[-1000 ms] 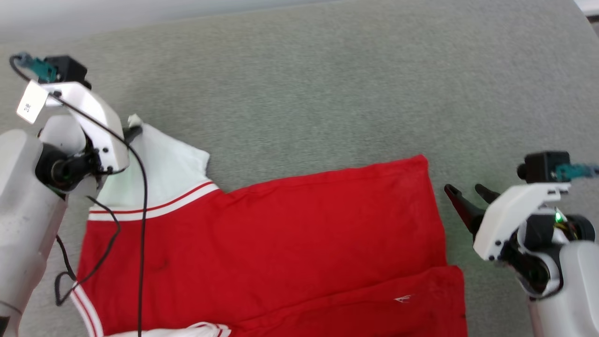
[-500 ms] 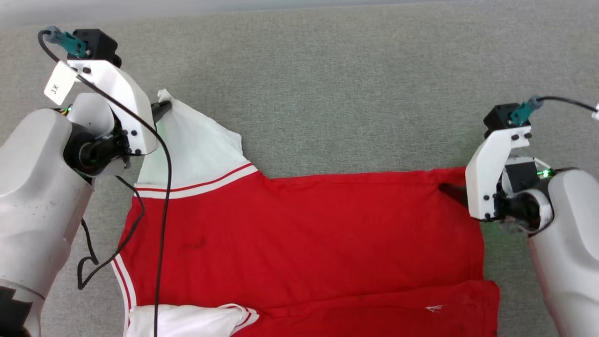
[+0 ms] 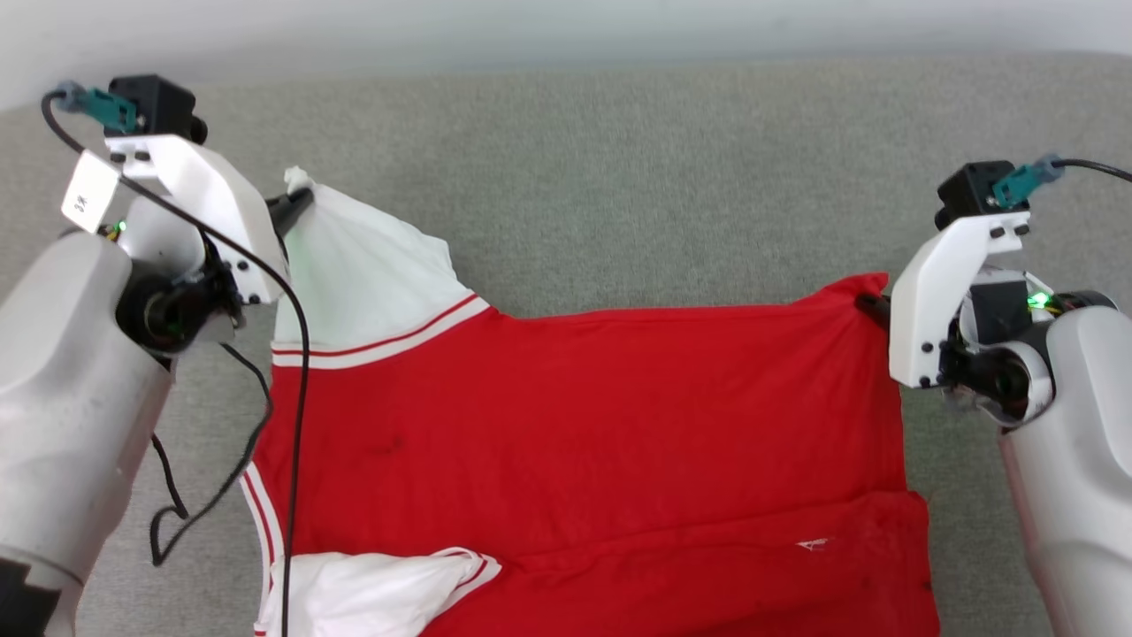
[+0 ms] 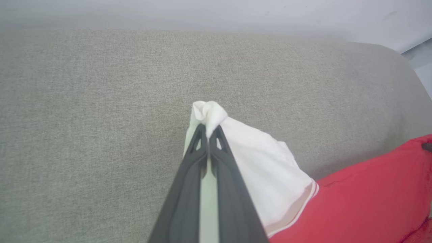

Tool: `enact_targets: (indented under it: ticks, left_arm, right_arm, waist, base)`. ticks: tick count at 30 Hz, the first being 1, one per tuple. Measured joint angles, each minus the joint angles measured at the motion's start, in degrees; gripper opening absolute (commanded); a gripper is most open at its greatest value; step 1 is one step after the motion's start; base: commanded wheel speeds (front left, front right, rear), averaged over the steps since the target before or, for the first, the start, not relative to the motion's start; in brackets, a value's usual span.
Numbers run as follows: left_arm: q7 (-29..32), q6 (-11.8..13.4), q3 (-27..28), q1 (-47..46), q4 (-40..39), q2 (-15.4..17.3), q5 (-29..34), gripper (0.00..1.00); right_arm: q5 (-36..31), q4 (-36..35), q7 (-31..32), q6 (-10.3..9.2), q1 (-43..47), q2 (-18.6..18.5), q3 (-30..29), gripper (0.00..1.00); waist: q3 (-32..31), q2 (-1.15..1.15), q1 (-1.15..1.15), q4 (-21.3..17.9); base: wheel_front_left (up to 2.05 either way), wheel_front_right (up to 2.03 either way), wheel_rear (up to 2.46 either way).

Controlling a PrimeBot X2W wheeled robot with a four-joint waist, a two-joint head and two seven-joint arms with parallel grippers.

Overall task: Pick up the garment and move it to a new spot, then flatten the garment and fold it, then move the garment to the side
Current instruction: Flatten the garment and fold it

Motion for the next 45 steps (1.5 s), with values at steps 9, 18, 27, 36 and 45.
enact_targets:
  ticks: [9, 18, 27, 36, 45]
  left_arm:
    - [-6.3, 0.2, 1.6, 10.6, -6.6, 2.1, -2.7, 0.0]
    - [-11.5, 6.8, 2.4, 31.6, -21.1, 6.2, -5.6, 0.0]
    - [-13.9, 15.7, 3.4, 50.9, -32.4, 9.0, -10.9, 0.0]
    - [-15.6, 16.1, 1.4, 55.3, -34.3, 7.7, -10.2, 1.0]
    - [-29.2, 17.1, 2.6, 53.0, -36.2, 4.7, -1.4, 1.0]
  right_arm:
    - [0.4, -8.3, -2.7, 0.0, 11.5, -0.4, -3.1, 0.0]
    - [1.3, -17.4, -4.5, 0.0, 28.0, 1.1, -6.4, 0.0]
    - [2.2, -17.9, -8.8, 0.0, 37.4, 3.9, -10.6, 0.0]
    - [2.5, -17.6, -18.8, 0.0, 41.9, 5.0, -10.5, 1.0]
    - [0.4, -24.3, -26.3, 0.0, 46.1, 6.8, -14.6, 1.0]
  waist:
    - [-5.3, 0.0, 0.0, 1.5]
    - [-10.0, 0.0, -0.01, 3.0]
    - [-11.7, 0.0, -0.01, 3.3]
    - [-13.8, 0.0, -0.01, 4.0]
    - [-17.0, 0.0, -0.01, 4.6]
  base:
    - [0.0, 0.0, 0.0]
    - [0.0, 0.0, 0.0]
    - [0.0, 0.0, 0.0]
    - [0.0, 0.0, 0.0]
    - [0.0, 0.0, 0.0]
